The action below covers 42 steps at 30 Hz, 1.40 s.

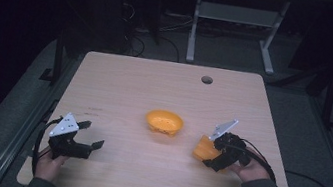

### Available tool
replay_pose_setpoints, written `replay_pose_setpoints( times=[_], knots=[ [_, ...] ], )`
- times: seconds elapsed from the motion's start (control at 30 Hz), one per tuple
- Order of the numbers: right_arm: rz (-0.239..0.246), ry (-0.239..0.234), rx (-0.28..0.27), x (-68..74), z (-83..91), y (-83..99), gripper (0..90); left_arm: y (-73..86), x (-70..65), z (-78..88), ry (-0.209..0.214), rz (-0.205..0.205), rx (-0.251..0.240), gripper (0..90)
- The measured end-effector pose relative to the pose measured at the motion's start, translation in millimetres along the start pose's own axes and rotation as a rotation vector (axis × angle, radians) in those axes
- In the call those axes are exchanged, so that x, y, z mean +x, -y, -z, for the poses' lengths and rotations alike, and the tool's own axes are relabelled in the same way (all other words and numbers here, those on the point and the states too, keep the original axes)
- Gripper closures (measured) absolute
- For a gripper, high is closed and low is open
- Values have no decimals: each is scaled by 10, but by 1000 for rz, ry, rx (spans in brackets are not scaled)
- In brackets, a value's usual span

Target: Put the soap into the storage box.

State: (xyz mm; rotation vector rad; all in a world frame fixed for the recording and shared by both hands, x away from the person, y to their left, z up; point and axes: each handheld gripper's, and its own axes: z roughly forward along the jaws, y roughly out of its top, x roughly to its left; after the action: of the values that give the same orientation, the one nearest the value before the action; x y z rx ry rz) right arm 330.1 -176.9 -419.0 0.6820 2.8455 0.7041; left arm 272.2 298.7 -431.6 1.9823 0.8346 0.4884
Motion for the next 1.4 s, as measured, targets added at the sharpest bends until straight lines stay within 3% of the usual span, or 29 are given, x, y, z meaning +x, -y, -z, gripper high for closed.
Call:
replay_pose_setpoints(
  times=[0.3, 1.4],
  knots=[
    [6, -13, -3, -53, 28, -119, 207, 0, 1, -1, -1, 6, -3, 141],
    [121, -44, -20, -109, -7, -714, 206, -1, 12, 9, -4, 13, -5, 141]
  ],
)
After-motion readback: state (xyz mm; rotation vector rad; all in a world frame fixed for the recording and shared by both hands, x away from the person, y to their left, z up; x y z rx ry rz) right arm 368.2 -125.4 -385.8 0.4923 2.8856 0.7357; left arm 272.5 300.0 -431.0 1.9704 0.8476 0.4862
